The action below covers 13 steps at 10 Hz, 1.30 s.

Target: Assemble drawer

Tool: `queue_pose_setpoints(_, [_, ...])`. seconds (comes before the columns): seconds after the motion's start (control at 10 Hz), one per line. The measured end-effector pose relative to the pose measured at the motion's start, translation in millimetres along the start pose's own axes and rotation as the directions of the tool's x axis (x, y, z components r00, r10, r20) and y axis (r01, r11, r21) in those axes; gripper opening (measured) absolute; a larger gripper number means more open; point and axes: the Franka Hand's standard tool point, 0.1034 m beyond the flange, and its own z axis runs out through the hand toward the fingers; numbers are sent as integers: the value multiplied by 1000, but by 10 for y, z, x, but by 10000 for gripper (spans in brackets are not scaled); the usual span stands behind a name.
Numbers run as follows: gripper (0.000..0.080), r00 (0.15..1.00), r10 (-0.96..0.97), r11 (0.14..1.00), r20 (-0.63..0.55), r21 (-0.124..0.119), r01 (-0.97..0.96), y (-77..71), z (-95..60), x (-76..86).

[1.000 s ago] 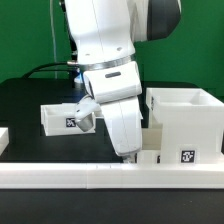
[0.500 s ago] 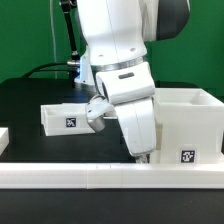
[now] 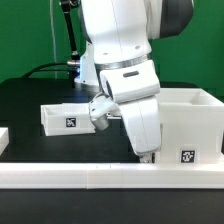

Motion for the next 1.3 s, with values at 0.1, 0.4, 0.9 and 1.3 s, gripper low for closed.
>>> queue_pose_setpoints(0.1, [649, 1000, -5, 1000, 2, 0, 5, 0, -2, -52])
queue_pose_setpoints(0.4, [649, 1000, 1, 1000, 15, -24, -1, -2, -132, -393])
queue_pose_setpoints(0.9, [649, 987, 144, 985, 70, -109, -136, -537, -553, -742])
queue_pose_setpoints(1.3, [649, 978, 188, 976, 86, -124, -177, -826, -607, -806])
